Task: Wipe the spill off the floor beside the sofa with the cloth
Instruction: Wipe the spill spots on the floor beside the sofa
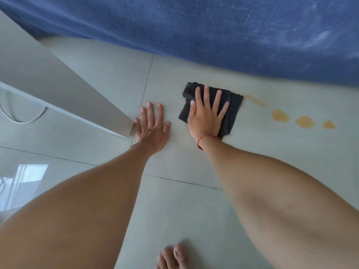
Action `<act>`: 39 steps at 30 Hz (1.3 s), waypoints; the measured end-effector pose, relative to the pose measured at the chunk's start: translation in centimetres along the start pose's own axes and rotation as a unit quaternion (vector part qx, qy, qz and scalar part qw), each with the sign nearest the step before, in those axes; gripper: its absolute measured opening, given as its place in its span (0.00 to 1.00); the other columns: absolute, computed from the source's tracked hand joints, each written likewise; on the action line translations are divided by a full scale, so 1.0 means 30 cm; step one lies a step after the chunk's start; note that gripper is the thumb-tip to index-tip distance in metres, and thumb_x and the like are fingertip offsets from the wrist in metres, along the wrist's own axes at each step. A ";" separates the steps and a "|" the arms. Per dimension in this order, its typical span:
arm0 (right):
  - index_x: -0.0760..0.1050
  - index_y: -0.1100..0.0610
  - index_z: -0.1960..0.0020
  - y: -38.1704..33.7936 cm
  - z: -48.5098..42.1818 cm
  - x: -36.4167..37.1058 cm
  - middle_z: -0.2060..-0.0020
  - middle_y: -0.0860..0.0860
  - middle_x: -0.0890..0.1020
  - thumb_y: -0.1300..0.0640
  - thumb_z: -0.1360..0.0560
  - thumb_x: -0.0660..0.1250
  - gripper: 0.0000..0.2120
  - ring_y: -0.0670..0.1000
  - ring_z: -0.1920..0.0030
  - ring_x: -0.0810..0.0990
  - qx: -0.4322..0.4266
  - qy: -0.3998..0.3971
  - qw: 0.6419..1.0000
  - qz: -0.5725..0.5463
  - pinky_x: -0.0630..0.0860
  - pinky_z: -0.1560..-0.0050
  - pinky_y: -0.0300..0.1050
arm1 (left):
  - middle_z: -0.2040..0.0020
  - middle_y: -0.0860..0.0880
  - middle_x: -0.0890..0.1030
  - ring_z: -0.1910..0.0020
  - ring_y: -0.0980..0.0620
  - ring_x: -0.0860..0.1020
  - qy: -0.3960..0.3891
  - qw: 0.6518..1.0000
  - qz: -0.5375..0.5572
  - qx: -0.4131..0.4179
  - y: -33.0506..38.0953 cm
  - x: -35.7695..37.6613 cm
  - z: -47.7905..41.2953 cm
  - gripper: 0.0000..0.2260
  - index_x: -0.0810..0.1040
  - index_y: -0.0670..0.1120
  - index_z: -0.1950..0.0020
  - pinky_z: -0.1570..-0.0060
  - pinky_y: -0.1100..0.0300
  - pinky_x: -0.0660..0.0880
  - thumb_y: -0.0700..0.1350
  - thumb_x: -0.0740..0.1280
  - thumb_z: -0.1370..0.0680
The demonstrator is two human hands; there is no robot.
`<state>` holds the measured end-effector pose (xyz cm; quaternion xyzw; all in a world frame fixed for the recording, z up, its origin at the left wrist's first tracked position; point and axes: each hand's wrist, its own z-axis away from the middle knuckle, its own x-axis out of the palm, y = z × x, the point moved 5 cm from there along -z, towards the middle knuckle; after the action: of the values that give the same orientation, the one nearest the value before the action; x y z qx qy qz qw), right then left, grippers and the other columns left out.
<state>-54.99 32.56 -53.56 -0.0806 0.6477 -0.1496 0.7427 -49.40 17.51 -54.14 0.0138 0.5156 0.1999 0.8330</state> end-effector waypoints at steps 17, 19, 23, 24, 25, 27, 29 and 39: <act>0.53 0.45 0.23 0.244 0.012 -0.087 0.22 0.45 0.54 0.46 0.18 0.47 0.23 0.56 0.22 0.46 0.109 0.022 0.994 0.004 0.40 0.25 0.63 | 0.21 0.49 0.33 0.22 0.48 0.33 -0.020 1.000 0.014 -0.008 0.003 -0.006 -0.002 0.27 0.37 0.55 0.22 0.25 0.49 0.34 0.54 0.46 0.18; 0.53 0.45 0.23 0.148 -0.021 -0.055 0.22 0.45 0.53 0.46 0.18 0.47 0.23 0.57 0.22 0.45 0.096 0.018 0.995 0.000 0.40 0.26 0.64 | 0.22 0.49 0.32 0.23 0.48 0.33 -0.025 1.000 0.008 -0.004 0.003 -0.005 -0.003 0.27 0.36 0.54 0.22 0.26 0.49 0.33 0.54 0.45 0.18; 0.56 0.45 0.24 -0.019 0.072 0.014 0.23 0.45 0.57 0.46 0.18 0.48 0.23 0.57 0.22 0.50 -0.051 -0.008 0.999 0.016 0.44 0.25 0.63 | 0.22 0.49 0.32 0.23 0.48 0.32 -0.036 0.999 0.009 -0.002 0.006 -0.011 -0.001 0.27 0.35 0.55 0.22 0.26 0.49 0.33 0.54 0.45 0.18; 0.58 0.46 0.25 -0.038 0.128 0.023 0.23 0.46 0.59 0.46 0.19 0.49 0.22 0.57 0.23 0.53 -0.084 -0.010 0.996 0.018 0.46 0.25 0.62 | 0.22 0.49 0.31 0.23 0.48 0.32 -0.040 0.999 0.011 -0.003 0.007 -0.014 -0.001 0.27 0.35 0.55 0.22 0.26 0.49 0.33 0.53 0.45 0.18; 0.60 0.46 0.25 -0.041 0.184 0.028 0.24 0.46 0.62 0.47 0.19 0.49 0.22 0.56 0.23 0.56 -0.115 -0.018 0.993 0.021 0.50 0.25 0.61 | 0.22 0.49 0.31 0.23 0.48 0.32 -0.045 0.999 0.011 -0.003 0.007 -0.017 0.001 0.27 0.35 0.55 0.22 0.26 0.49 0.33 0.52 0.46 0.18; 0.63 0.48 0.26 0.004 0.263 0.027 0.26 0.46 0.66 0.47 0.19 0.50 0.22 0.56 0.24 0.60 -0.177 -0.045 0.983 0.032 0.54 0.25 0.59 | 0.22 0.49 0.31 0.23 0.48 0.32 -0.054 0.998 0.011 -0.003 0.010 -0.021 0.003 0.28 0.35 0.55 0.22 0.25 0.49 0.33 0.51 0.46 0.18; 0.64 0.48 0.27 0.109 0.269 0.008 0.26 0.46 0.67 0.48 0.19 0.49 0.22 0.55 0.25 0.61 -0.208 -0.050 0.976 0.049 0.54 0.26 0.57 | 0.22 0.50 0.32 0.23 0.49 0.32 -0.053 0.998 0.018 -0.005 0.011 -0.023 0.004 0.27 0.35 0.55 0.22 0.25 0.50 0.33 0.52 0.46 0.17; 0.53 0.47 0.23 0.174 0.059 -0.041 0.22 0.48 0.53 0.47 0.18 0.46 0.23 0.57 0.22 0.47 0.105 0.040 0.994 -0.002 0.41 0.25 0.63 | 0.22 0.50 0.32 0.23 0.49 0.33 -0.035 0.999 0.015 -0.006 0.006 -0.014 0.002 0.27 0.36 0.55 0.22 0.25 0.49 0.33 0.53 0.46 0.17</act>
<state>-52.75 37.75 -53.79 0.0023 0.6573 -0.2210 0.7205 -49.57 17.55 -53.70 0.0232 0.4850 0.2153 0.8473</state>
